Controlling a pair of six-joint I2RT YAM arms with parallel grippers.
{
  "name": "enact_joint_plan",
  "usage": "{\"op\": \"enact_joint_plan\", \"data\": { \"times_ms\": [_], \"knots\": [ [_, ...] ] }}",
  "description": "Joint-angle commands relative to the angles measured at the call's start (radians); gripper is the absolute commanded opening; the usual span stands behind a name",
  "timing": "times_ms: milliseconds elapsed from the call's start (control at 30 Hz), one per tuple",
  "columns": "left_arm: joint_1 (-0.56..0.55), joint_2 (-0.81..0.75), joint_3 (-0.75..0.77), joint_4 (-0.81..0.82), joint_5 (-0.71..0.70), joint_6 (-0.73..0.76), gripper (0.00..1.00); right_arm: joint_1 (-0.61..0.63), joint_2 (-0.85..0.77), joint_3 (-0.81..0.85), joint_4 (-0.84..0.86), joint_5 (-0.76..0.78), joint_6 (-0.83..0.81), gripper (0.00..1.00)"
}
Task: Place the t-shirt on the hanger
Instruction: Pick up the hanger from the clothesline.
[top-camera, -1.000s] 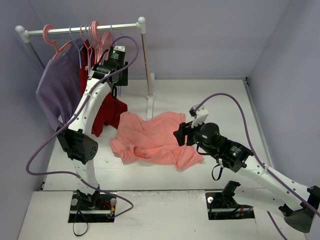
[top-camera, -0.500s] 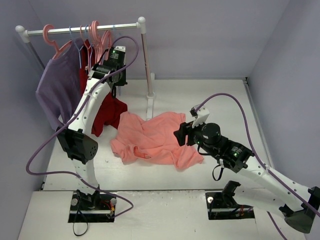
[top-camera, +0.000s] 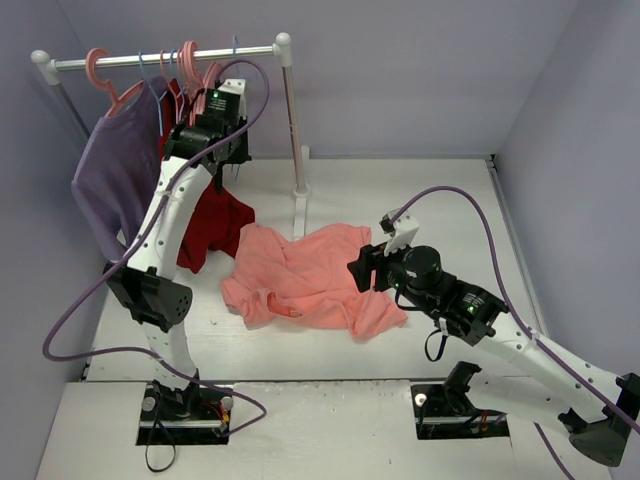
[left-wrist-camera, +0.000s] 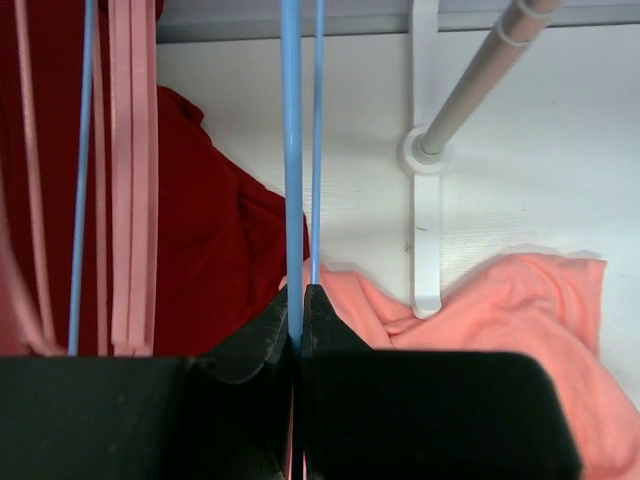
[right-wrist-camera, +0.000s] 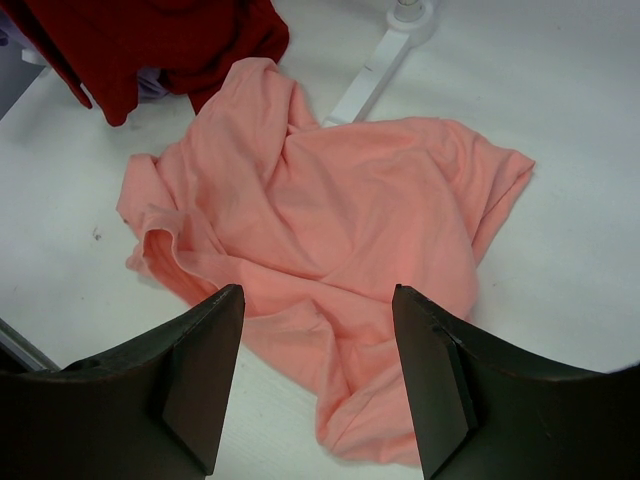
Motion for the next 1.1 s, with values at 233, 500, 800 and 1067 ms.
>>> {"op": "enact_joint_plan", "data": {
  "times_ms": [233, 500, 800, 1067],
  "knots": [
    [0.005, -0.377, -0.280, 0.046, 0.080, 0.040, 0.00, -0.003, 0.051, 0.025, 0.058, 0.045, 0.003, 0.58],
    [0.005, -0.520, -0.432, 0.111, 0.086, 0.079, 0.00, -0.003, 0.148, 0.043, 0.058, 0.083, -0.003, 0.58],
    [0.000, -0.839, -0.788, 0.148, 0.260, 0.133, 0.00, -0.006, 0.319, 0.010, 0.058, 0.199, 0.186, 0.55],
    [-0.013, -1.052, -1.032, 0.159, 0.461, 0.182, 0.00, 0.007, 0.471, 0.007, 0.061, 0.111, 0.307, 0.43]
  ]
}}
